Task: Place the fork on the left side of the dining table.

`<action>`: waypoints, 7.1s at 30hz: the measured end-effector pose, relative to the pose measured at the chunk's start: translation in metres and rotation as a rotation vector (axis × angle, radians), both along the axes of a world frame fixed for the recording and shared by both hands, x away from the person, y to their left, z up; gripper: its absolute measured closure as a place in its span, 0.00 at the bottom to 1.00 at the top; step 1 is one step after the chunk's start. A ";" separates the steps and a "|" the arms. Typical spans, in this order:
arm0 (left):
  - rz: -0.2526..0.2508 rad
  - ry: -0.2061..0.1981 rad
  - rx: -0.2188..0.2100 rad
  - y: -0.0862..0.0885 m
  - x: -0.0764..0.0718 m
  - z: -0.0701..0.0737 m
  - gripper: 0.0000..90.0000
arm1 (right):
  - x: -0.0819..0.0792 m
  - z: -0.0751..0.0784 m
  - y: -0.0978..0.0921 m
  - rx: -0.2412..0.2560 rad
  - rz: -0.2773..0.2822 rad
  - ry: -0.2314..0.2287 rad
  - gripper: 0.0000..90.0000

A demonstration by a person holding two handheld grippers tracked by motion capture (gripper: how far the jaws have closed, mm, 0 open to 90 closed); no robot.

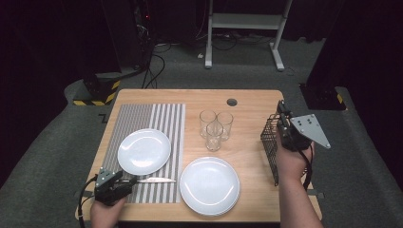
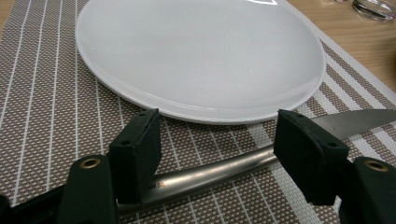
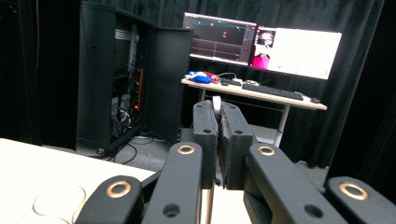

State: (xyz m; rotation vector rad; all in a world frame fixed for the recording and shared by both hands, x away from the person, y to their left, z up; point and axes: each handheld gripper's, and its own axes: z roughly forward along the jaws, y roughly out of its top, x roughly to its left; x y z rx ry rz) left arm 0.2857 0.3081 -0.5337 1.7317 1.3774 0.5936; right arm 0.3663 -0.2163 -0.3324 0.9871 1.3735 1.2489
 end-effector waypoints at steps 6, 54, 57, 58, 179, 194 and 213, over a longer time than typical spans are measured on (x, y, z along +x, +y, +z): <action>0.002 0.000 -0.001 0.000 0.000 0.000 0.35 | -0.004 0.001 0.007 0.003 0.031 -0.004 0.96; -0.006 0.002 0.005 -0.001 0.000 0.000 0.34 | -0.031 -0.044 0.057 0.026 0.221 0.045 0.96; -0.006 0.002 0.005 -0.001 0.000 0.000 0.34 | -0.033 -0.047 0.059 0.028 0.230 0.046 0.96; -0.005 0.001 0.005 -0.001 0.000 0.000 0.34 | -0.033 -0.048 0.059 0.031 0.231 0.048 0.96; -0.378 -0.142 -0.086 -0.127 0.034 0.071 0.27 | -0.046 -0.071 0.126 0.029 0.474 0.102 0.96; -0.406 -0.147 -0.114 -0.135 0.037 0.073 0.27 | -0.047 -0.069 0.131 0.038 0.493 0.097 0.96; -0.422 -0.155 -0.141 -0.144 0.040 0.073 0.28 | -0.047 -0.072 0.139 0.037 0.518 0.111 0.96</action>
